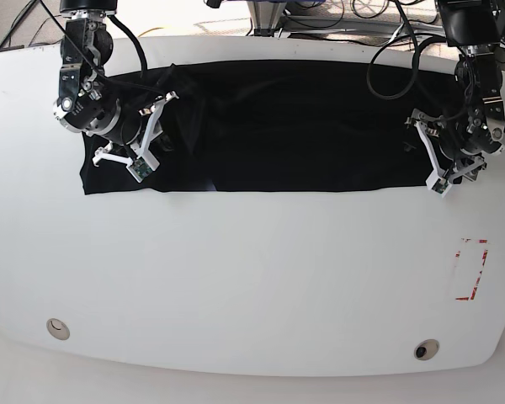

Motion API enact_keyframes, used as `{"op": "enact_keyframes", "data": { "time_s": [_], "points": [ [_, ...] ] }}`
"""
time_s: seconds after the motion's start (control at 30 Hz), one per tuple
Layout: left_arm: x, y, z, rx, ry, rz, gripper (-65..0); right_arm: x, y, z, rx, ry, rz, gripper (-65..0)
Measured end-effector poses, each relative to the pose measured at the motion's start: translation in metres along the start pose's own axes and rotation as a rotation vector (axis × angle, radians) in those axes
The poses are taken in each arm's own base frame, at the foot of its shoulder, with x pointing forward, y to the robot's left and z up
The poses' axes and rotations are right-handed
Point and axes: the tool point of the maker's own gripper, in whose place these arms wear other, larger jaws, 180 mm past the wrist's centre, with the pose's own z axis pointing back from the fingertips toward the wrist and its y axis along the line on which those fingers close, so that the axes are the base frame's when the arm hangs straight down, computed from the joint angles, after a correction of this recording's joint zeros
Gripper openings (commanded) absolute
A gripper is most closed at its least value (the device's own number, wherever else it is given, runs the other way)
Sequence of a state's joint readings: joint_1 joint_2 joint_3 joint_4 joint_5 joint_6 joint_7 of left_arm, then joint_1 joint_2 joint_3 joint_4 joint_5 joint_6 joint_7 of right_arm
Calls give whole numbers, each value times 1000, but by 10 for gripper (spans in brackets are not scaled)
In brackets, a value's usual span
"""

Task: Layout the t-shirt on the table in an organized manner, then fold the t-shirt properly
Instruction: 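Lift the shirt end with the left gripper and fold it inward, then reposition the left gripper along the edge of the black shirt end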

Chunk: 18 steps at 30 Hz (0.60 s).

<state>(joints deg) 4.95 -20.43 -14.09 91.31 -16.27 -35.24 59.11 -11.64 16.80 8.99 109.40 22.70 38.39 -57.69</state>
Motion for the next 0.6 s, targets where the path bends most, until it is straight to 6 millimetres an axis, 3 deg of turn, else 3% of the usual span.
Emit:
{"op": "enact_keyframes", "data": {
  "time_s": [0.1, 0.3, 0.47, 0.6],
  "points": [
    [-31, -2, 4, 3, 78, -29, -90, 0, -1, 0, -2, 0, 1, -547],
    [-62, 15, 25, 54, 164, -99, -90, 4, -3, 1, -5, -10, -1, -547],
    [-69, 40, 46, 125, 178, -104, -90, 2, -14, 6, -37, -17, -22, -547],
    [-54, 60, 67, 202, 120, -95, -90, 1, -16, 7, -45, -9, -22, -547]
  ]
}}
